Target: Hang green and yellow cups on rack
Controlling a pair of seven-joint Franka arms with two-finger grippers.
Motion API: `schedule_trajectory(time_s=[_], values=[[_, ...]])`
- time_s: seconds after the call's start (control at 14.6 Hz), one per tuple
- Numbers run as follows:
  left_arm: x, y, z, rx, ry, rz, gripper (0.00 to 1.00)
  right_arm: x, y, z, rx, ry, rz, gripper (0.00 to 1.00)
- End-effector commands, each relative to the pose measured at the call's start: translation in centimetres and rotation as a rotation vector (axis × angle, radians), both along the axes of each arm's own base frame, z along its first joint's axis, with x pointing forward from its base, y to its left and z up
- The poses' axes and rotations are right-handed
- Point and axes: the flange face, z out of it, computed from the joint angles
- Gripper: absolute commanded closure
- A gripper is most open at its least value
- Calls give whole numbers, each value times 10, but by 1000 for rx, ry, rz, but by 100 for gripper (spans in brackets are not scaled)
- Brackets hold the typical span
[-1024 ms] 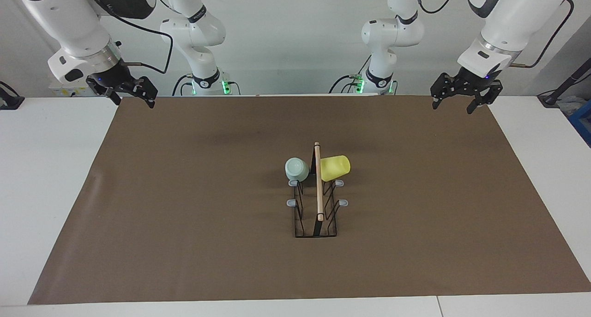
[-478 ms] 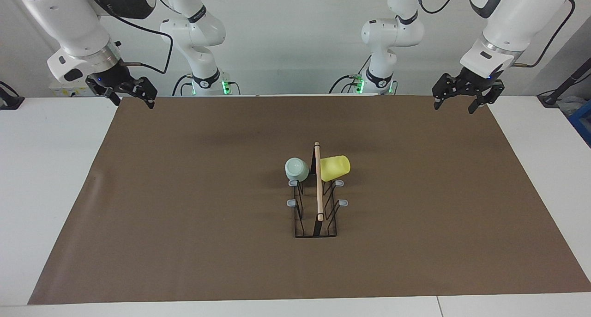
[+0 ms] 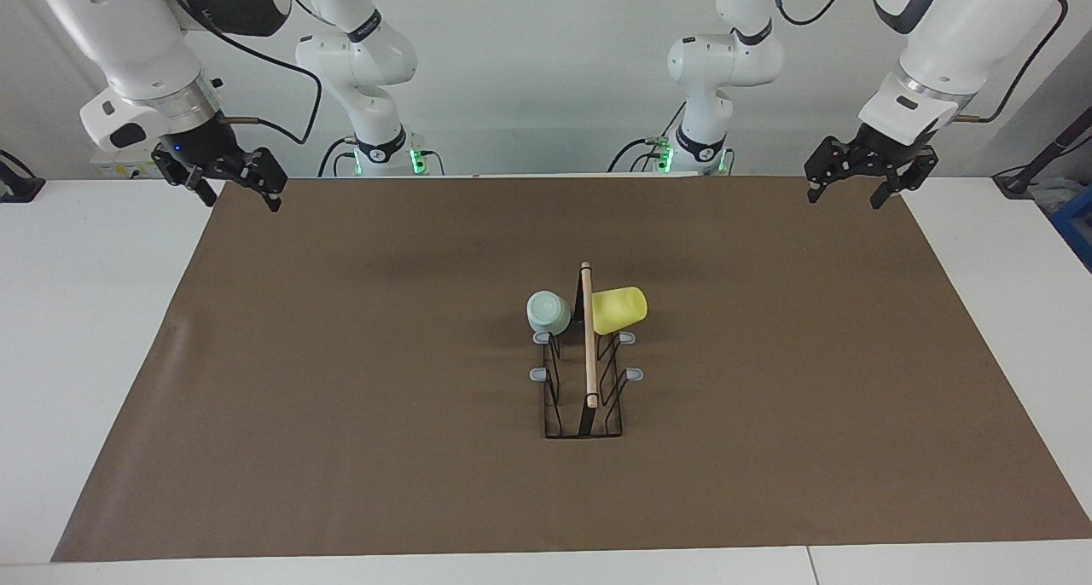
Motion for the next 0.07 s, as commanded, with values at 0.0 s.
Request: schedule_trajectory(time_s=[0.0], values=[[-4,1,0,16,9,14,0,-5,0,-1,17,-3,18,0]])
